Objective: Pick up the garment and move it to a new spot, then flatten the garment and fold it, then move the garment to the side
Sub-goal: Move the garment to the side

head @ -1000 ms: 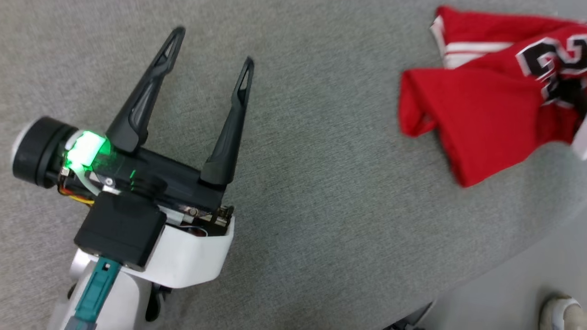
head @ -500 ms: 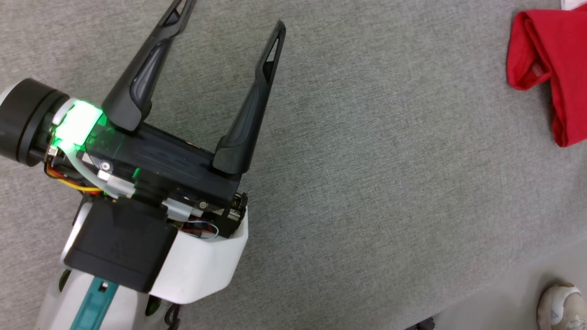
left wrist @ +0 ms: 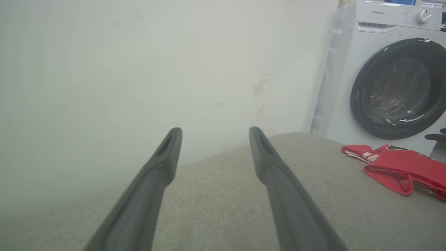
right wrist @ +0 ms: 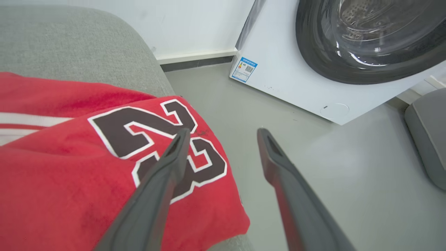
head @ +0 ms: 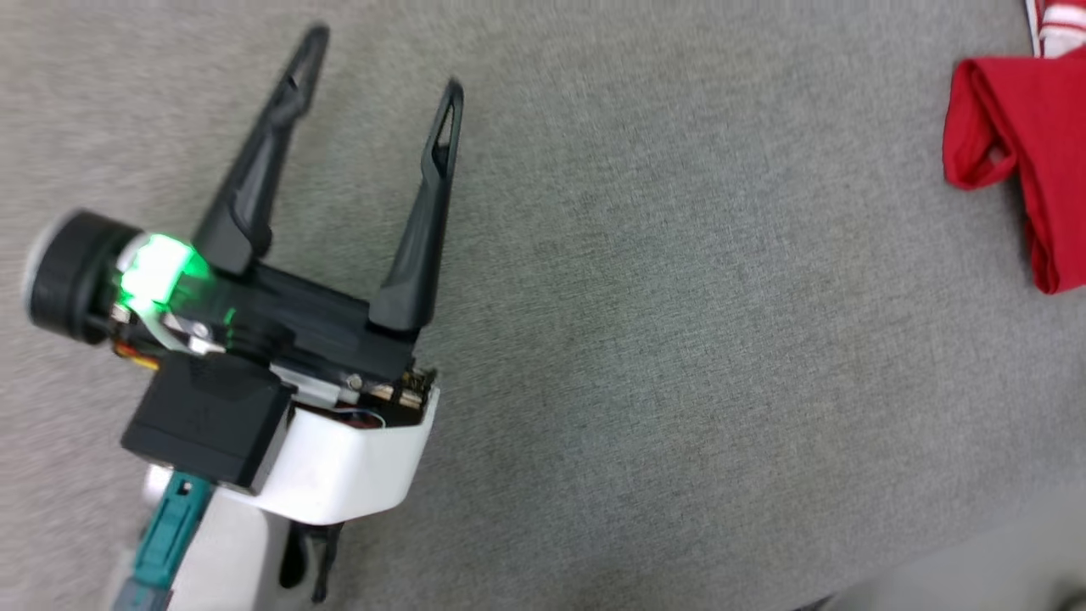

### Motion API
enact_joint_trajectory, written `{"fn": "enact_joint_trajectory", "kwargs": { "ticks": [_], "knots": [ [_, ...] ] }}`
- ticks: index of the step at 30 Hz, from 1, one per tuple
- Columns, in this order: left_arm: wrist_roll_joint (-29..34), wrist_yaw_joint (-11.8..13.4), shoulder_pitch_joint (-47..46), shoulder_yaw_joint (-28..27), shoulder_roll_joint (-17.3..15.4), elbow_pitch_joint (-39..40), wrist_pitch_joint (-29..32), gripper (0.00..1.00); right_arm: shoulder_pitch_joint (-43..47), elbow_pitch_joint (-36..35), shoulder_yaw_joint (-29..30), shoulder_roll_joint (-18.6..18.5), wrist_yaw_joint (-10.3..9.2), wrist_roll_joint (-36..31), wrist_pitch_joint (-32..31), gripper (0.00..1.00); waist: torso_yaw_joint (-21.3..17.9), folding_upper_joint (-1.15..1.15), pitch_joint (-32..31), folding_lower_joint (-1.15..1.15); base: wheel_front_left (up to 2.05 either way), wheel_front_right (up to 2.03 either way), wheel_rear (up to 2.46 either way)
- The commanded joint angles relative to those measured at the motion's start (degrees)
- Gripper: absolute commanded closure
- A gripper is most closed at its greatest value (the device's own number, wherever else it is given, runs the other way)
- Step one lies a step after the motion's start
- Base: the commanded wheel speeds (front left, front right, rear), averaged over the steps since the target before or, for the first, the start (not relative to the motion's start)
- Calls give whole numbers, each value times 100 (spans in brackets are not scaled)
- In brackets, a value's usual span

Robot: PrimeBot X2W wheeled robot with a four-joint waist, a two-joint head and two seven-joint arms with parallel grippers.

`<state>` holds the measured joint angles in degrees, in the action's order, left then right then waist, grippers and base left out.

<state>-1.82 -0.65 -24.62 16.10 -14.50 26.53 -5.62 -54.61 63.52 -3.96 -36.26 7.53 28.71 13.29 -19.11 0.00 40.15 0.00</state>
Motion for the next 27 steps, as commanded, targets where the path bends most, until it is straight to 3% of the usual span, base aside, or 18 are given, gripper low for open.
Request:
{"fn": "enact_joint_trajectory", "kwargs": {
  "ticks": [1,6,9,16,27],
  "knots": [
    [-63,87,183,-23,59,-114,-132,0,109,46,98,-12,-9,-96,101,0,273,0,-370,0,0,0,0],
    [-233,263,523,-79,201,-477,-374,0,475,-182,368,76,-9,-272,182,0,530,0,-774,0,0,0,0],
    [-358,354,744,-107,289,-795,-517,0,922,-762,721,219,-9,-402,186,0,729,0,-1061,0,0,0,0],
    [-676,512,1215,-235,480,-1560,-782,0,2409,-2597,1573,1131,-8,-1009,186,0,1142,0,-1714,0,0,0,0],
    [-1012,622,1563,-544,616,-2401,-936,0,3862,-4548,1620,2406,-8,-1510,-54,0,1604,0,-2442,0,0,0,0]
  ]
}}
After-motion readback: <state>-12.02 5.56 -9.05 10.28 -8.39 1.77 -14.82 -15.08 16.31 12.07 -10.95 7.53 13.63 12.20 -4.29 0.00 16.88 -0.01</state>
